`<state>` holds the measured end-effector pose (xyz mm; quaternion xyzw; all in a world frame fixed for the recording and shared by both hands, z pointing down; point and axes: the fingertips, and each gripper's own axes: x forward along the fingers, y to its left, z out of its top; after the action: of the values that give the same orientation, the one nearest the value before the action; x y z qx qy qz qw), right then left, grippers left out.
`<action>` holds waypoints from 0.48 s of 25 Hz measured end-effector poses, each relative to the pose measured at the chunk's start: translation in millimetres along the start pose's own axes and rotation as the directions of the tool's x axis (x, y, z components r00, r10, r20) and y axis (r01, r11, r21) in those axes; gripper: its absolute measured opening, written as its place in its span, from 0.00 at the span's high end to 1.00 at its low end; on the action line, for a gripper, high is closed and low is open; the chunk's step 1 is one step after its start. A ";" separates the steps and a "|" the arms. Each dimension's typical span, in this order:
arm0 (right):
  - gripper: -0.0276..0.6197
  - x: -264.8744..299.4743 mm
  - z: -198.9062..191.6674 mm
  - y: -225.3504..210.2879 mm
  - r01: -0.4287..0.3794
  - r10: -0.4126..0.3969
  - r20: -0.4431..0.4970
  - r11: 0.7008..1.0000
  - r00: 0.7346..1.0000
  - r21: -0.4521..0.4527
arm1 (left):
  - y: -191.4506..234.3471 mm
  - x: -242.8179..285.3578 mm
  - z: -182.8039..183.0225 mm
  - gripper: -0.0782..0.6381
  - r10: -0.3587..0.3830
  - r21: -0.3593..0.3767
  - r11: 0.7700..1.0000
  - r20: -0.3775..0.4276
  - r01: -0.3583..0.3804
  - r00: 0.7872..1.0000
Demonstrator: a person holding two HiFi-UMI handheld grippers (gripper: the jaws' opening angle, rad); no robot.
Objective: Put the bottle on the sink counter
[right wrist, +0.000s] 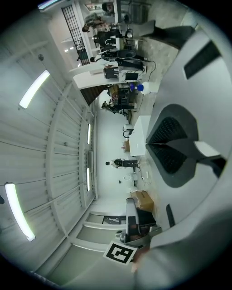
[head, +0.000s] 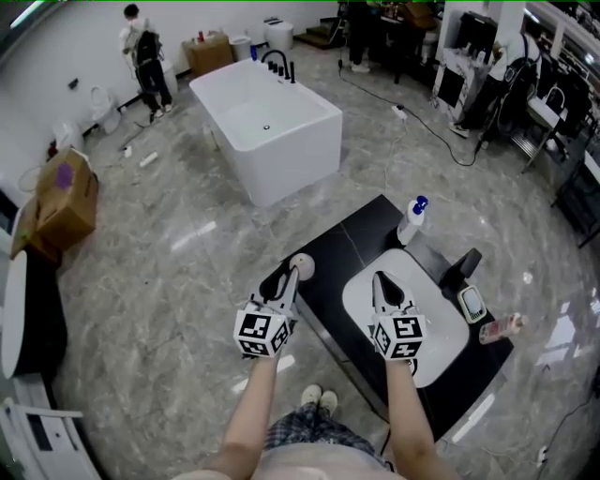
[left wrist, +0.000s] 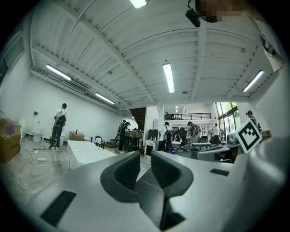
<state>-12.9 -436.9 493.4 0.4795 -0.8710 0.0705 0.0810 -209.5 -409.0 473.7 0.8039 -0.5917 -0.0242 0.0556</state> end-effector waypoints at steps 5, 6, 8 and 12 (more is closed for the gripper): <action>0.93 -51.5 16.3 3.1 0.040 -0.039 0.036 0.999 0.999 -0.033 | -26.6 -37.4 19.6 0.81 -0.014 0.010 1.000 0.016 0.014 1.000; 0.93 -59.7 18.8 3.2 0.047 -0.045 0.045 0.998 0.998 -0.029 | -30.6 -43.5 22.4 0.82 -0.017 0.013 1.000 0.019 0.017 1.000; 0.93 -75.6 24.6 3.4 0.061 -0.060 0.065 0.998 0.996 -0.020 | -37.3 -55.0 27.6 0.83 -0.025 0.014 1.000 0.024 0.024 0.999; 0.93 -104.4 36.0 4.2 0.088 -0.086 0.100 0.996 0.991 -0.015 | -45.6 -73.2 35.4 0.85 -0.033 0.011 0.999 0.025 0.033 0.999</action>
<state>35.9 -355.9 436.3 0.5191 -0.8528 0.0347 0.0452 -191.8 -327.9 431.2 0.8136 -0.5790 -0.0320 0.0432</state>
